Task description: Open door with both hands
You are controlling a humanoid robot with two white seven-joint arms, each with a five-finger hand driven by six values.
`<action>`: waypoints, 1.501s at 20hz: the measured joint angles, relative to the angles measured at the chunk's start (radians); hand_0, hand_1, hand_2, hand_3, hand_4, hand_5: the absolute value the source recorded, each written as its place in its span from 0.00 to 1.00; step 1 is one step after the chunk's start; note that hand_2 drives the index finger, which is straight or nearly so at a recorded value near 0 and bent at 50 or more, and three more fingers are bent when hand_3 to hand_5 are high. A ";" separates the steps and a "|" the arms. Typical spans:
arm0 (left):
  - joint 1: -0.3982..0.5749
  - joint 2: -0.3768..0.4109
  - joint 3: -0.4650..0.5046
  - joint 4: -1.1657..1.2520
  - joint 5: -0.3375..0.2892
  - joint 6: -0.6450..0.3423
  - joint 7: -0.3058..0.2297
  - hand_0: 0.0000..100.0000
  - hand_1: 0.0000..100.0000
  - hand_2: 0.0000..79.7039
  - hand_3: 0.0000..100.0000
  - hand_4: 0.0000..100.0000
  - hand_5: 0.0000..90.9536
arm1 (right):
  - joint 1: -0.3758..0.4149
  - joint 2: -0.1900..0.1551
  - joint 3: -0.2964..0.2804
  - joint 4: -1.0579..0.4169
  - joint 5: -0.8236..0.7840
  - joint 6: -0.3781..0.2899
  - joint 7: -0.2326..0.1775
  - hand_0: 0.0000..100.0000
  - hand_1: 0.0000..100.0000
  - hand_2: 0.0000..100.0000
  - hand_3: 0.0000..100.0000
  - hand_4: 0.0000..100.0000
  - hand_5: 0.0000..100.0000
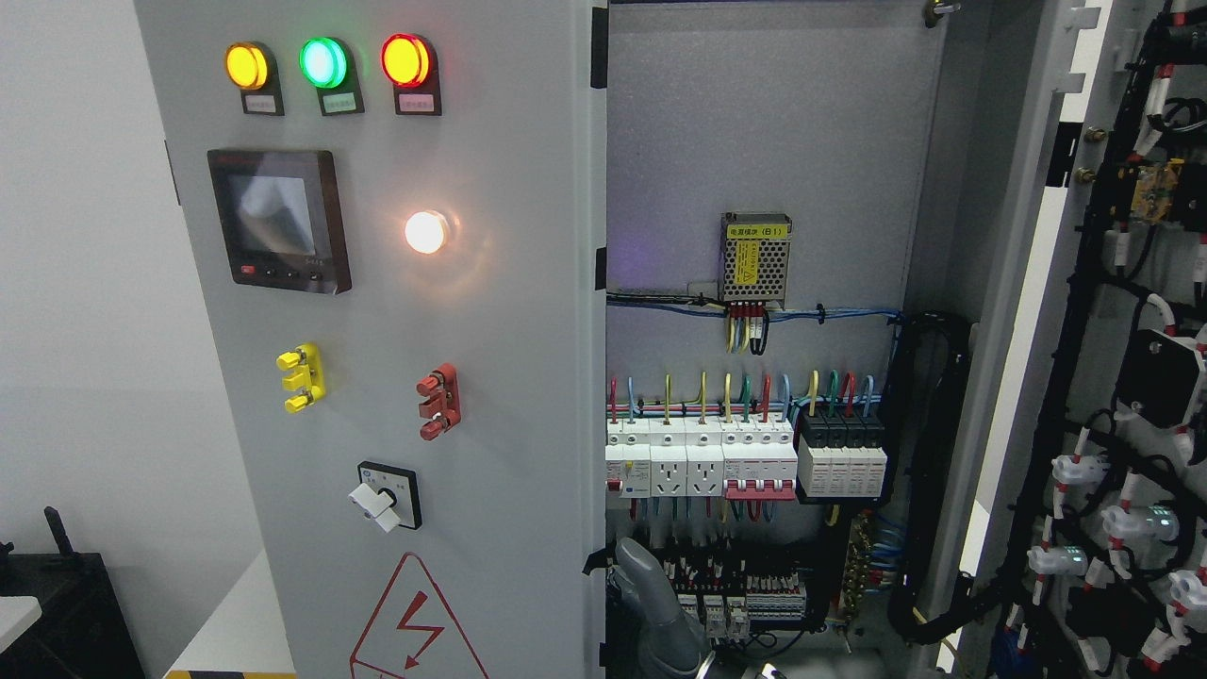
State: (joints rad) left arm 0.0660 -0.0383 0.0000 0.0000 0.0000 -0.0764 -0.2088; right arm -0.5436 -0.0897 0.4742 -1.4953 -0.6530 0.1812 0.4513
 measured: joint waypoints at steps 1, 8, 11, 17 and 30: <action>0.000 0.000 0.000 0.000 0.000 0.000 0.000 0.00 0.00 0.00 0.00 0.04 0.00 | 0.003 0.000 0.002 -0.005 -0.002 0.000 0.002 0.00 0.00 0.00 0.00 0.00 0.00; 0.000 0.000 0.000 0.000 0.000 0.000 0.000 0.00 0.00 0.00 0.00 0.04 0.00 | 0.025 0.000 0.025 -0.047 -0.006 0.000 0.005 0.00 0.00 0.00 0.00 0.00 0.00; 0.000 0.000 0.000 0.000 0.000 0.000 0.000 0.00 0.00 0.00 0.00 0.04 0.00 | 0.038 0.000 0.037 -0.065 -0.007 -0.002 0.006 0.00 0.00 0.00 0.00 0.00 0.00; 0.000 0.000 0.000 0.000 0.000 0.000 0.000 0.00 0.00 0.00 0.00 0.04 0.00 | 0.066 0.001 0.068 -0.103 -0.007 -0.003 0.008 0.00 0.00 0.00 0.00 0.00 0.00; 0.000 0.000 0.000 0.000 0.000 0.000 0.000 0.00 0.00 0.00 0.00 0.04 0.00 | 0.087 0.009 0.141 -0.168 -0.006 -0.007 0.002 0.00 0.00 0.00 0.00 0.00 0.00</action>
State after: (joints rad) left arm 0.0660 -0.0383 0.0000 0.0000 0.0000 -0.0764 -0.2088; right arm -0.4566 -0.0808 0.6156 -1.6631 -0.6594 0.1742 0.4533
